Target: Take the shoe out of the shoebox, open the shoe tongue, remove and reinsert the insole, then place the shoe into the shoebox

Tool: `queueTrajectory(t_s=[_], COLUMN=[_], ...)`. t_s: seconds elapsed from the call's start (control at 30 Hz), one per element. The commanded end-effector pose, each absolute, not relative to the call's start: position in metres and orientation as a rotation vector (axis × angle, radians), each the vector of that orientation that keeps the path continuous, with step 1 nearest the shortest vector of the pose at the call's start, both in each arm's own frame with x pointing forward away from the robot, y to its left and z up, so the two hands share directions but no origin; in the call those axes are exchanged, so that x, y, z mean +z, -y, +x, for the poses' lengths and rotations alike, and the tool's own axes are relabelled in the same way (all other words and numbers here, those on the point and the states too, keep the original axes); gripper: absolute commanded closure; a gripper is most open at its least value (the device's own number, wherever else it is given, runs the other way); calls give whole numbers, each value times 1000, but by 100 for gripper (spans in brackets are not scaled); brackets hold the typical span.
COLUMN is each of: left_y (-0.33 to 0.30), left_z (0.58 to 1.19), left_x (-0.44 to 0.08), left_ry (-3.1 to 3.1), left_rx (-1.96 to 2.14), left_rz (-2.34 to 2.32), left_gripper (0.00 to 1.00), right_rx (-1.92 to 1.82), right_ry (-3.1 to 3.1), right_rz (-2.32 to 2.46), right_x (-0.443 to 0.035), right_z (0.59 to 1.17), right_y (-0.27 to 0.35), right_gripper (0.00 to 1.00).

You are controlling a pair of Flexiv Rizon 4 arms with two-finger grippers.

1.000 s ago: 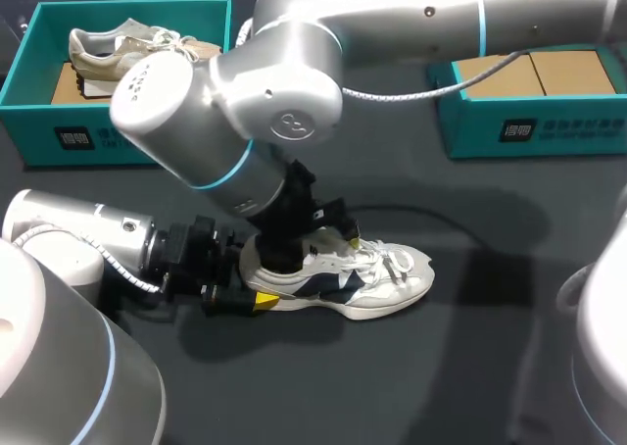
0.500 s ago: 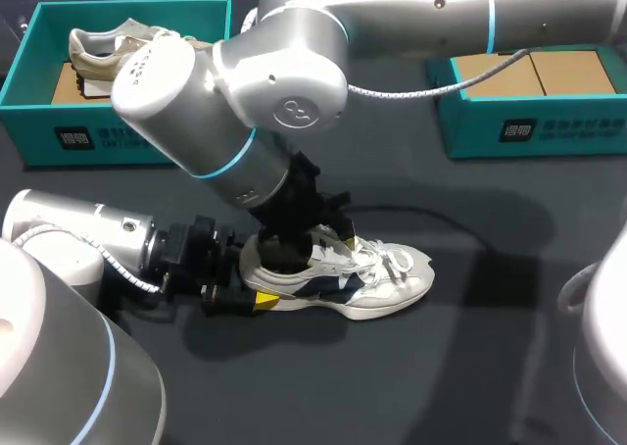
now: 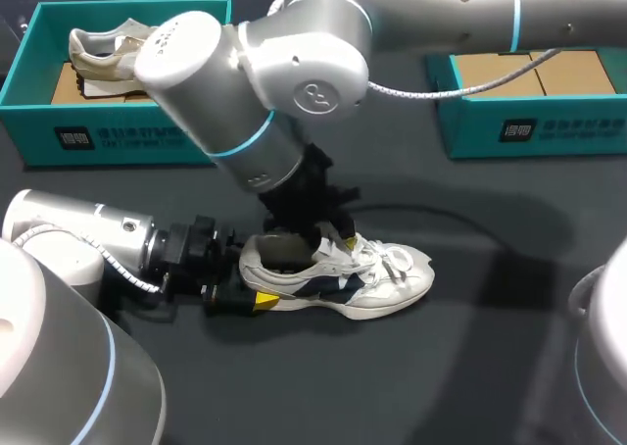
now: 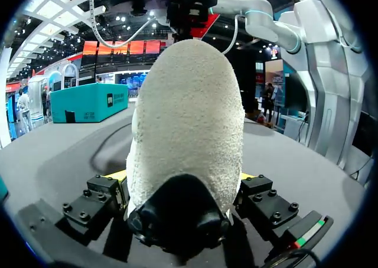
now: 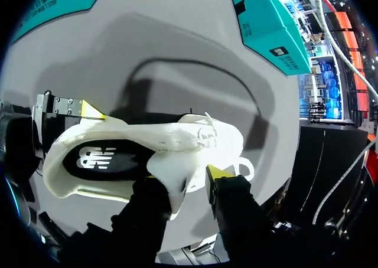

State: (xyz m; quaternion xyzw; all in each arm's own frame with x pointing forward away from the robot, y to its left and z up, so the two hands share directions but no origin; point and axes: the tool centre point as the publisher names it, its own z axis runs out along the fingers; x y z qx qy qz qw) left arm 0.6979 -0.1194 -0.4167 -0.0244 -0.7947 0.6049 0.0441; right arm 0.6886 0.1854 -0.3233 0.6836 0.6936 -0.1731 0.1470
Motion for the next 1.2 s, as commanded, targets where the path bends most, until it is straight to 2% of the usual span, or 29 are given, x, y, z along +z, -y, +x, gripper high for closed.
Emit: queueTrajectory(t_s=[0.03, 0.07, 0.3, 1.0, 1.2], left_y=[119, 119, 119, 119, 119], left_z=[699, 699, 699, 699, 699], left_x=[-419, -419, -419, -419, -419], left_ry=[2434, 2434, 2434, 2434, 2434], left_rx=[1849, 1849, 1849, 1849, 1849], left_rz=[-72, -72, -72, -72, -72], left_gripper=[100, 100, 100, 100, 100], right_rx=[-373, -373, -244, -349, -203], right_ry=[-1737, -1757, -2063, -2045, -2088], right_rz=[2251, 2260, 2276, 2312, 2254], right_x=[-317, -317, -311, -311, -316], right_z=[685, 686, 693, 692, 689], right_y=[-170, -169, -148, -141, -124], right_gripper=[86, 100, 100, 100, 100])
